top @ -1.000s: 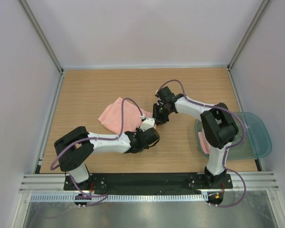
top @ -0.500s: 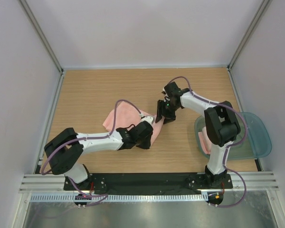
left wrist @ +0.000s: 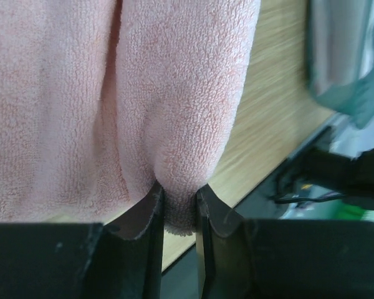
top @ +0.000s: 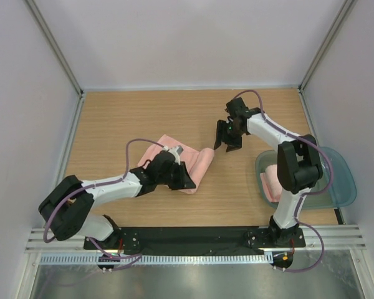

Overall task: Roll the towels
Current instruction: Roll the towel

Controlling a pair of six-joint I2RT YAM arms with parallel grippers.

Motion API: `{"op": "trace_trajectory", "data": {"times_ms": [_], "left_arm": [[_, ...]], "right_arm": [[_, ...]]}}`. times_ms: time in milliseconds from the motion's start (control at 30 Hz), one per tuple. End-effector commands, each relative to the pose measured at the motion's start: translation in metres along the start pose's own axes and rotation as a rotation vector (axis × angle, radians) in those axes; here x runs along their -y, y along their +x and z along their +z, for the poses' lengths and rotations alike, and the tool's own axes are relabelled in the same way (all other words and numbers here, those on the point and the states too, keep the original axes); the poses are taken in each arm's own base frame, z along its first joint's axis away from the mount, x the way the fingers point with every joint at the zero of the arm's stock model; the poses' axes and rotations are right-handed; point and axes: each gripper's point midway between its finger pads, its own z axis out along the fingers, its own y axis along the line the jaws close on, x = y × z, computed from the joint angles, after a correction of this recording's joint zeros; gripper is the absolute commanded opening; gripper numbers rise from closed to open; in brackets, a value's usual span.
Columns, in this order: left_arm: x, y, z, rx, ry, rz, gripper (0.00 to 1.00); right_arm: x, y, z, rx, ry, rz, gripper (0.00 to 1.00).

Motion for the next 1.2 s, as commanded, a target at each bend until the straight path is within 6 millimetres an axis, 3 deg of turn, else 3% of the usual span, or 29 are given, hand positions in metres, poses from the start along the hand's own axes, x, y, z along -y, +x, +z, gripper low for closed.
{"op": "trace_trajectory", "data": {"times_ms": [0, 200, 233, 333, 367, 433, 567, 833, 1033, 1167], "left_arm": [[0.052, -0.028, -0.022, 0.057, 0.303, -0.131, 0.0], [0.031, -0.036, -0.03, 0.058, 0.39, -0.367, 0.0], [0.034, -0.043, -0.033, 0.081, 0.432, -0.382, 0.0], [0.009, -0.038, -0.028, 0.062, 0.416, -0.531, 0.0], [0.013, -0.046, -0.032, 0.092, 0.468, -0.525, 0.0], [0.0, -0.043, -0.03, 0.083, 0.46, -0.601, 0.0], [-0.006, -0.046, -0.028, 0.08, 0.456, -0.637, 0.0], [-0.058, -0.023, -0.009, 0.006, 0.211, -0.76, 0.0], [-0.091, -0.008, -0.003, -0.065, 0.059, -0.837, 0.0], [-0.104, -0.01, -0.004, -0.105, 0.001, -0.849, 0.0]], "right_arm": [[-0.018, -0.023, -0.043, 0.144, -0.048, -0.026, 0.63], [-0.034, -0.008, -0.055, 0.136, -0.166, -0.018, 0.65], [-0.042, -0.004, -0.059, 0.127, -0.215, -0.024, 0.65], [-0.057, 0.007, -0.055, 0.116, -0.335, -0.03, 0.66], [-0.069, 0.014, -0.061, 0.098, -0.418, -0.037, 0.66], [-0.077, 0.021, -0.055, 0.086, -0.501, -0.013, 0.68], [-0.096, 0.04, -0.041, 0.058, -0.626, -0.021, 0.69], [-0.116, 0.062, -0.013, 0.023, -0.678, -0.047, 0.74], [-0.115, 0.065, 0.006, 0.029, -0.686, -0.055, 0.79], [-0.11, 0.065, 0.023, 0.023, -0.666, -0.042, 0.82]]}}
